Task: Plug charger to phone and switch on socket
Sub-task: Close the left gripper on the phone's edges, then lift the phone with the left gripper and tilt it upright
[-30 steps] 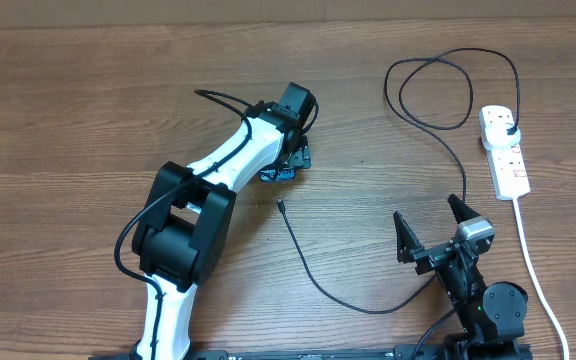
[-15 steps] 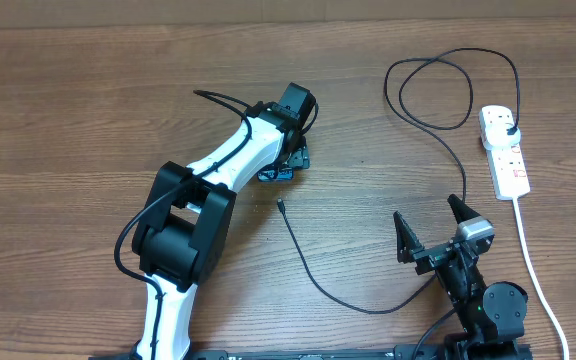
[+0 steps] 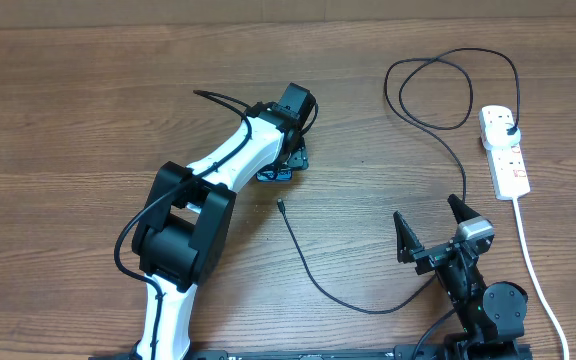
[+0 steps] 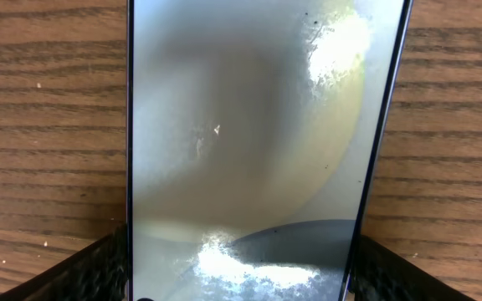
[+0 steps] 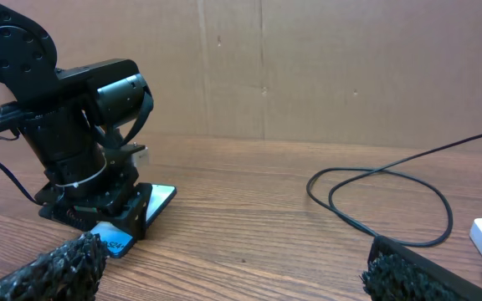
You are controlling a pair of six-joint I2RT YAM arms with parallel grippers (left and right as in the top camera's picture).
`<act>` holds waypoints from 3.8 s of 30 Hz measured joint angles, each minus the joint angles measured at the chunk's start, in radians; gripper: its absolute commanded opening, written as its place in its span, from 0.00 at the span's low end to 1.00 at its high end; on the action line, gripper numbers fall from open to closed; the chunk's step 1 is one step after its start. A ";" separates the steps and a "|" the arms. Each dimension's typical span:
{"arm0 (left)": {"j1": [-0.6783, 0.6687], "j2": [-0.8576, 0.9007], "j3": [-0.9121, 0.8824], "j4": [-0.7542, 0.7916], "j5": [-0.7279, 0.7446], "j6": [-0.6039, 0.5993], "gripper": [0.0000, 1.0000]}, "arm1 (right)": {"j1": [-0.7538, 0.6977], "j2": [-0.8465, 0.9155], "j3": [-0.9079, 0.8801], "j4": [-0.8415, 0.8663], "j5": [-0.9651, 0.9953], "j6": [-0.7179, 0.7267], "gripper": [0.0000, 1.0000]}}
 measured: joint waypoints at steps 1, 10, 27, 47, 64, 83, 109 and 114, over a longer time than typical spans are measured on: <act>0.000 0.000 0.000 0.000 0.000 0.000 0.80 | 0.000 0.000 0.000 -0.001 0.000 0.000 1.00; 0.000 0.000 0.001 0.000 -0.007 0.000 0.74 | 0.000 0.000 0.000 0.000 0.000 0.000 1.00; 0.000 0.000 0.003 -0.004 -0.007 0.000 0.49 | 0.000 0.000 0.000 0.000 0.000 0.000 1.00; 0.000 0.006 0.061 -0.102 0.020 0.000 0.33 | 0.000 0.000 0.000 0.000 0.000 0.000 1.00; 0.006 0.011 0.150 -0.169 0.031 0.022 0.99 | 0.000 0.000 0.000 0.000 0.000 0.000 1.00; 0.113 0.011 0.150 -0.069 0.065 0.363 0.99 | 0.000 0.000 0.000 0.000 0.000 0.000 1.00; 0.114 0.090 0.161 -0.127 0.080 0.386 0.99 | 0.000 0.000 0.000 0.000 0.000 0.000 1.00; 0.114 0.092 0.163 -0.132 0.084 0.367 1.00 | 0.000 0.000 0.000 0.000 0.000 0.000 1.00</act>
